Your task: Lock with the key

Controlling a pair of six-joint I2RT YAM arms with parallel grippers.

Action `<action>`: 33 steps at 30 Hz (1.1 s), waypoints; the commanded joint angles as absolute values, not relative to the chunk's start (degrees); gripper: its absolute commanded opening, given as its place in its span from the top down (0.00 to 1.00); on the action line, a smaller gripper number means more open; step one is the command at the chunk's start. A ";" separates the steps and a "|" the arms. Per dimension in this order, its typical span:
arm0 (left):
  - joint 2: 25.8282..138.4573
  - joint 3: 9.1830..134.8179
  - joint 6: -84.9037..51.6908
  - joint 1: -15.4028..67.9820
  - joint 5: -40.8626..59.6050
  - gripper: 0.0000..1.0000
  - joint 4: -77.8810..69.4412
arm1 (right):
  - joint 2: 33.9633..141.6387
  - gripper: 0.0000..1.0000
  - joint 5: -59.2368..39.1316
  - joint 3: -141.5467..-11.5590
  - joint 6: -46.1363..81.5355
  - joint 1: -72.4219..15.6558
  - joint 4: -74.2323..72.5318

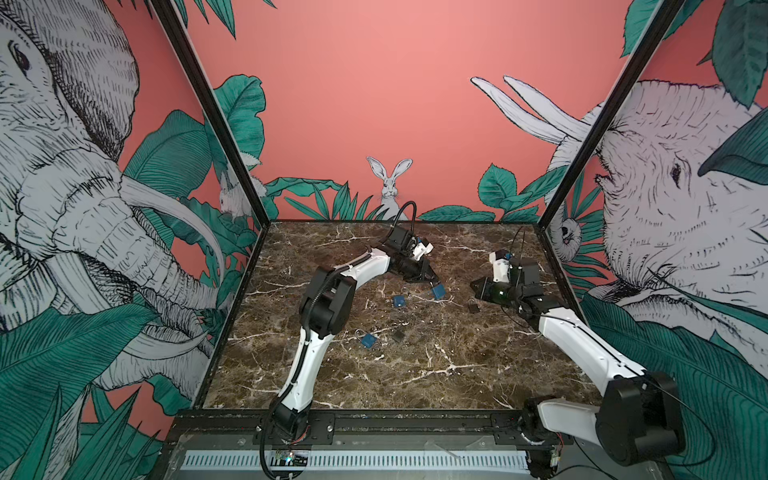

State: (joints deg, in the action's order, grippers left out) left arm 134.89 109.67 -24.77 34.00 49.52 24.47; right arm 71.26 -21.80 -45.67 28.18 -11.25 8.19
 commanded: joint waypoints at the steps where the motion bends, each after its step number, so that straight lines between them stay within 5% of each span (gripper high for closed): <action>1: 137.71 117.64 -21.60 34.28 52.25 1.00 32.22 | 72.28 1.00 -21.37 -45.51 27.42 -11.05 6.56; 10: 149.14 134.37 -22.07 34.24 56.51 1.00 37.93 | 75.08 1.00 -23.94 -46.14 28.50 -11.01 3.83; 28: 154.05 139.16 -23.61 34.28 57.30 1.00 38.46 | 75.24 1.00 -25.79 -43.51 29.66 -11.00 1.15; 33: 153.91 139.11 -23.95 34.28 56.77 0.84 38.24 | 75.30 1.00 -26.46 -43.07 29.80 -11.03 0.79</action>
State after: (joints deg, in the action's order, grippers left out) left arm 154.85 137.01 -23.70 34.04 55.46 37.47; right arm 75.07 -25.56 -43.57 29.43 -11.25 3.14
